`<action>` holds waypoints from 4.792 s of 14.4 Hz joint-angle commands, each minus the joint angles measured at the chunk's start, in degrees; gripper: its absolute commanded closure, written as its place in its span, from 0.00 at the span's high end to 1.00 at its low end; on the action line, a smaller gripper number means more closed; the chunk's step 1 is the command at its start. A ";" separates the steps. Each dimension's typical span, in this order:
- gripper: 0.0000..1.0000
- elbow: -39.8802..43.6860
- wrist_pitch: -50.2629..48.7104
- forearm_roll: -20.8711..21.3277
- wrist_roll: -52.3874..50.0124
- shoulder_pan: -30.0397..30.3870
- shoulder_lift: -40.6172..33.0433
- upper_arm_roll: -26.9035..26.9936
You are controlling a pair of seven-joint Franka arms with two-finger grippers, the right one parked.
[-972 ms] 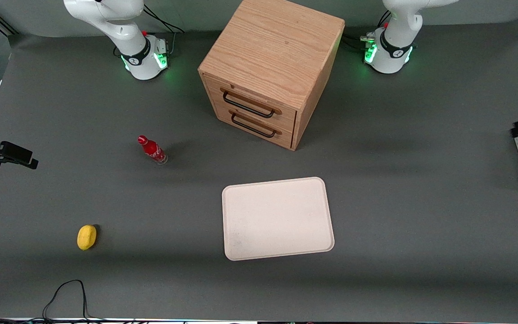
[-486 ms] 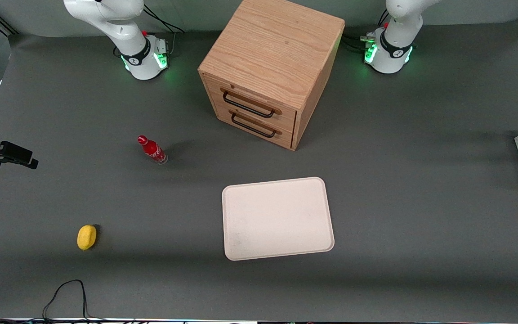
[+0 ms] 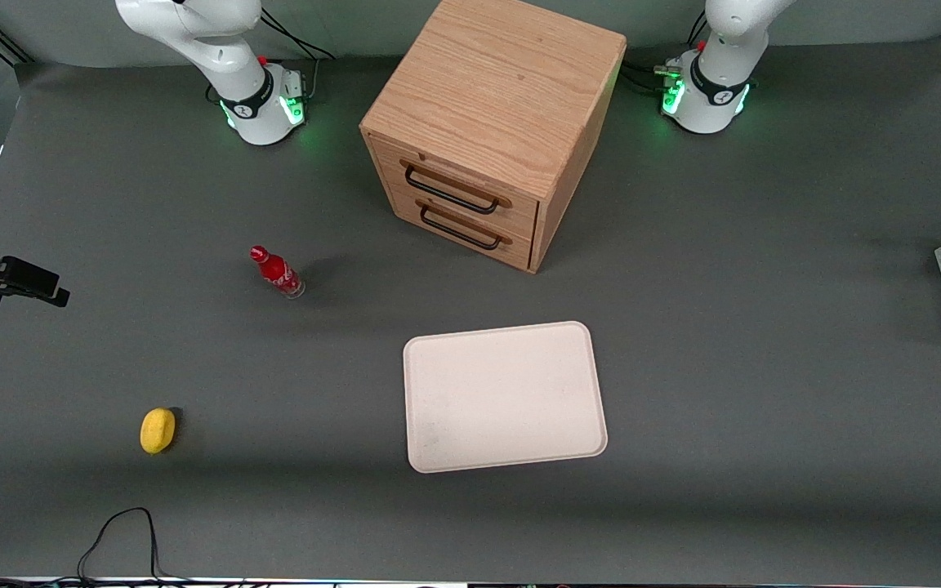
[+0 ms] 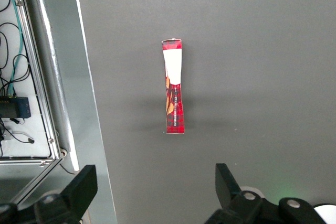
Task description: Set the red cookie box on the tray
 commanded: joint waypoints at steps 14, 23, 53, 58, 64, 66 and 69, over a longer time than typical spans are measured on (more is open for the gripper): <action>1.00 -43.68 47.79 -2.10 -7.92 2.11 0.69 -0.13; 0.35 -44.32 51.16 -2.10 -7.57 2.46 4.30 -0.22; 0.00 -12.06 -10.09 1.85 -18.78 -16.93 -13.98 -0.92; 0.00 -11.97 -9.93 -1.30 -41.62 -33.99 -11.71 -3.72; 0.00 1.54 -4.40 -2.19 -63.50 -46.39 5.32 -14.09; 0.00 3.93 0.86 -2.19 -71.95 -49.90 10.69 -15.85; 0.00 3.76 10.35 -2.19 -80.05 -53.61 16.67 -16.04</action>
